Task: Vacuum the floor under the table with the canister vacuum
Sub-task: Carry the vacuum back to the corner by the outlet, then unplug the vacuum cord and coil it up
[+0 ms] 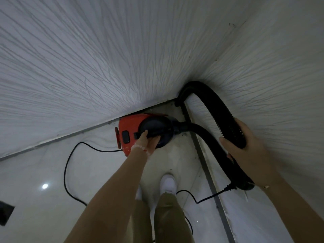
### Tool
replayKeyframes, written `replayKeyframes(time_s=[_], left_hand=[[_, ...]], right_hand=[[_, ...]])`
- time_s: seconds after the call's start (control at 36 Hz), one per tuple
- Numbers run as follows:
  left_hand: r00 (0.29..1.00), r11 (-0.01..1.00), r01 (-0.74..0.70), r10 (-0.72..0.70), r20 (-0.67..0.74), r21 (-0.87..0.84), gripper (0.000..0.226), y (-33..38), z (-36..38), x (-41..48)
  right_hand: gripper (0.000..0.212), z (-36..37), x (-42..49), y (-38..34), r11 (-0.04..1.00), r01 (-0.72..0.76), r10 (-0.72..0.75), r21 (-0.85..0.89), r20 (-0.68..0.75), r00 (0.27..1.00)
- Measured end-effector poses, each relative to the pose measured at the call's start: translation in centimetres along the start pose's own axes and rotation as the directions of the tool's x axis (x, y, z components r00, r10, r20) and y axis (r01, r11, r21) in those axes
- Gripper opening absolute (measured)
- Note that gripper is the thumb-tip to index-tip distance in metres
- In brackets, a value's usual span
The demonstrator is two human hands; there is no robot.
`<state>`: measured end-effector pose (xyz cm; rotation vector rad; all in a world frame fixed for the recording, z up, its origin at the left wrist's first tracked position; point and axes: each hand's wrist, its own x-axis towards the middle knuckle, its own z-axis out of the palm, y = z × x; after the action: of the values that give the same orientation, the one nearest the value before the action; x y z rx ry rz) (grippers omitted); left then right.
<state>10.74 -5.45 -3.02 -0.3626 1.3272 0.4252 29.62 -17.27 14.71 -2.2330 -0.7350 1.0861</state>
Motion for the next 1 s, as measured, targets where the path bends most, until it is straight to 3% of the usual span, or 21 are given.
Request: replayKeyframes(time_s=[0.17, 0.25, 0.28, 0.31, 0.36, 0.39, 0.44, 0.5, 0.64, 0.83, 1.0], left_hand=[[0.998, 0.937, -0.023, 0.04, -0.043, 0.348, 0.044, 0.5, -1.3, -1.2], [0.995, 0.763, -0.072, 0.101, -0.008, 0.642, 0.041, 1.5, -1.4, -2.1], [0.989, 0.656, -0.107, 0.147, 0.013, 0.747, 0.04, 1.7, -1.4, -2.6], [0.97, 0.485, -0.166, 0.239, 0.053, 0.859, 0.037, 1.8, -1.6, -2.8], [0.872, -0.032, -0.258, 0.423, 0.247, 0.966, 0.033, 2.3, -2.3, -2.7], [0.821, -0.248, -0.291, 0.431, 0.374, 0.924, 0.033, 2.7, -2.6, -2.6], [0.781, -0.511, -0.324, 0.33, 0.53, 0.796, 0.039, 3.2, -3.0, -2.2], [0.797, -0.65, -0.326, 0.201, 0.569, 0.686, 0.049, 3.6, -2.6, -1.7], [0.845, -0.782, -0.329, 0.007, 0.534, 0.53, 0.064, 4.2, -2.1, -0.8], [0.832, -0.862, -0.308, -0.039, 0.554, 0.403, 0.07, 4.6, -1.8, 0.7], [0.773, -0.903, -0.296, -0.035, 0.633, 0.312, 0.069, 4.3, -2.5, 1.5]], right_hand=[[0.053, 0.5, -0.6, -0.4, 0.998, 0.021, -0.023, -0.054, -0.043, 0.999], [0.052, 0.4, -1.0, -0.7, 0.996, 0.028, -0.036, -0.085, -0.099, 0.994], [0.053, 0.4, -1.2, -0.8, 0.996, 0.025, -0.035, -0.082, -0.116, 0.993], [0.054, 0.5, -1.5, -0.8, 0.997, 0.025, -0.035, -0.074, -0.129, 0.991], [0.054, 0.6, -2.1, -1.0, 0.998, 0.023, -0.033, -0.066, -0.141, 0.989], [0.054, 0.7, -2.4, -1.1, 0.997, 0.017, -0.027, -0.069, -0.149, 0.989], [0.053, 1.0, -3.1, -1.0, 0.997, -0.008, -0.005, -0.072, -0.178, 0.984], [0.053, 1.5, -3.6, -1.1, 0.998, -0.013, -0.001, -0.059, -0.228, 0.974], [0.061, 2.6, -5.5, -0.5, 0.998, -0.055, 0.048, -0.008, -0.366, 0.929], [0.074, 5.0, -10.5, 4.9, 0.975, -0.112, 0.209, 0.193, -0.616, 0.76], [0.065, 8.4, -12.5, 10.5, 0.853, -0.243, 0.495, 0.463, -0.566, 0.66]])
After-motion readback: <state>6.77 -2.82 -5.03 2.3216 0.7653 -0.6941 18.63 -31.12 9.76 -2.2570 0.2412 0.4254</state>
